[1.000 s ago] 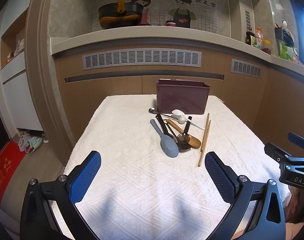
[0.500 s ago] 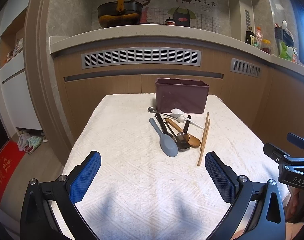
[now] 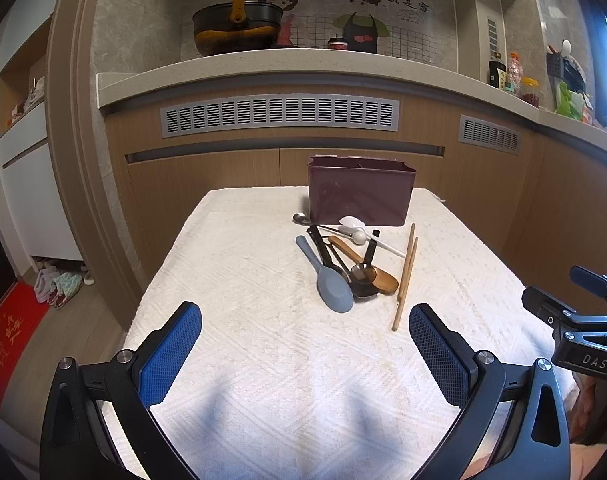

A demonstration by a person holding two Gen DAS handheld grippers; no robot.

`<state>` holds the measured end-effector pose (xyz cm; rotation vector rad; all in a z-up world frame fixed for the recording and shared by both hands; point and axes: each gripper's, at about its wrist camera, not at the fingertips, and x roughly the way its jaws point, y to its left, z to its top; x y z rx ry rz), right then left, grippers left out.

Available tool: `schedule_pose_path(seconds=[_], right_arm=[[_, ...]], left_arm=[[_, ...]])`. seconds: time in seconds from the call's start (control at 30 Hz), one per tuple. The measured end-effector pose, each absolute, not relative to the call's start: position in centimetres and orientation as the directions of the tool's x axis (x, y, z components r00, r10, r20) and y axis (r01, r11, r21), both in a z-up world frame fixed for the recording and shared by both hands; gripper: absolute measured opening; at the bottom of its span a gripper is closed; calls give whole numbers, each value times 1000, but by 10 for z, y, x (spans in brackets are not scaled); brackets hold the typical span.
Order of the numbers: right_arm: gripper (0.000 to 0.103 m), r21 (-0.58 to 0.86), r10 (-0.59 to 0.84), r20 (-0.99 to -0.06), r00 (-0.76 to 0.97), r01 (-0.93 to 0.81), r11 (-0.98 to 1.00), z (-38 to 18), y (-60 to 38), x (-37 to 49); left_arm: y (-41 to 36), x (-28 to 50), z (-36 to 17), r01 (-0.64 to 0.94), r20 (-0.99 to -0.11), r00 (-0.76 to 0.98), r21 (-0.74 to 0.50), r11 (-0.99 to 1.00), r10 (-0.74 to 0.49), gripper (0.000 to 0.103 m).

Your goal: Organize utensils

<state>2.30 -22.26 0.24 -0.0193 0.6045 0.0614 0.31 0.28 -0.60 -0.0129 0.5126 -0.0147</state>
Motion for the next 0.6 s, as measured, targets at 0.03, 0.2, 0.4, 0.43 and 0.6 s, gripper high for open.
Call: schedule_pose_path(seconds=[0.03,0.2,0.4,0.43,0.6], right_arm=[[103,1,53,-569,820,-64,998,2,-223,23],[103,3,55,-572,818,-65,998,1,-223,23],[103,3,54,-575,816,-64,998,1,-223,24],[103,3,54,-576,816,-64,998,1,-223,23],[103,0,54,-575,816,-65,998,1,-223,23]], left_arm=[[3,3,-6,11,-490,871,-16,1000,-17,103],[3,4,-5,11,-491,871,-15,1000,-17,103],[2,3,-6,13,-494,869,-16,1000,-19,103],[2,2,-6,13,-494,869,-16,1000,-20,103],[2,2,-6,17,-495,869,-19,1000,-24,103]])
